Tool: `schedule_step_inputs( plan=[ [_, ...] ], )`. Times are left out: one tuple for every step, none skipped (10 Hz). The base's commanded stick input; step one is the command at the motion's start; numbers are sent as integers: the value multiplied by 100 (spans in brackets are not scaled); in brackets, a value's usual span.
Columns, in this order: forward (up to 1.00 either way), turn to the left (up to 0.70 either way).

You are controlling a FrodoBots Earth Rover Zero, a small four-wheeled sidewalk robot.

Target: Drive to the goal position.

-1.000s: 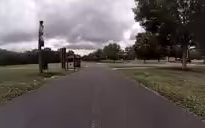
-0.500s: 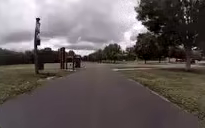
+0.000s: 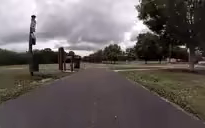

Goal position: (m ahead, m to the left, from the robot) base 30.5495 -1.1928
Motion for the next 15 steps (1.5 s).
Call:
schedule_step_inputs(
  plan=[
    [70, 0],
    [70, 0],
    [70, 0],
    [70, 0],
    [70, 0],
    [70, 0],
    [70, 0],
    [70, 0],
    [70, 0],
    [70, 0],
    [70, 0],
    [70, 0],
    [70, 0],
    [70, 0],
    [70, 0]
  ],
)
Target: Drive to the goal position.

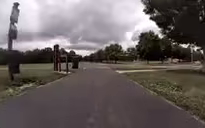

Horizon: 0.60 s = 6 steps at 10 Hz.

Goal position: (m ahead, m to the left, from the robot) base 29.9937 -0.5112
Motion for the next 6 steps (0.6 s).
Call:
schedule_step_inputs(
  plan=[
    [70, 0],
    [70, 0],
    [70, 0],
    [70, 0],
    [70, 0],
    [70, 0]
  ],
)
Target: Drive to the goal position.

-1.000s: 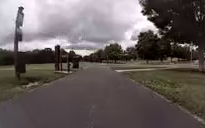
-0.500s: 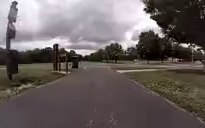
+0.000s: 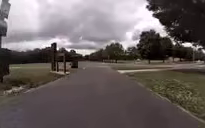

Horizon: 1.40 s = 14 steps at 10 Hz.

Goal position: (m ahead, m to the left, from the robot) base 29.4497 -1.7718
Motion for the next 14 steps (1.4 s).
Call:
schedule_step_inputs(
  plan=[
    [70, 0],
    [70, 0],
    [70, 0],
    [70, 0],
    [70, 0],
    [70, 0],
    [70, 0],
    [70, 0],
    [70, 0],
    [70, 0],
    [70, 0],
    [70, 0],
    [70, 0],
    [70, 0]
  ],
)
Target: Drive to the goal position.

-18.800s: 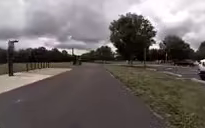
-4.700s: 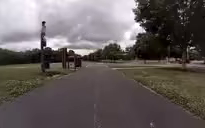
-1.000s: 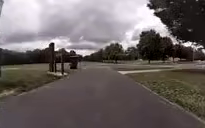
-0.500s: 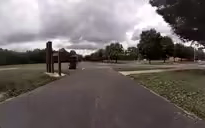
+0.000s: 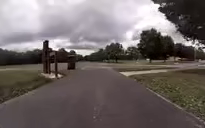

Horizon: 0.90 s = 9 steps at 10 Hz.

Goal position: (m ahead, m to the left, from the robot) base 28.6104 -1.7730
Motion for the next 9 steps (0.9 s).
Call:
schedule_step_inputs(
  plan=[
    [70, 0],
    [70, 0],
    [70, 0],
    [70, 0],
    [70, 0],
    [70, 0],
    [70, 0],
    [70, 0],
    [70, 0]
  ],
)
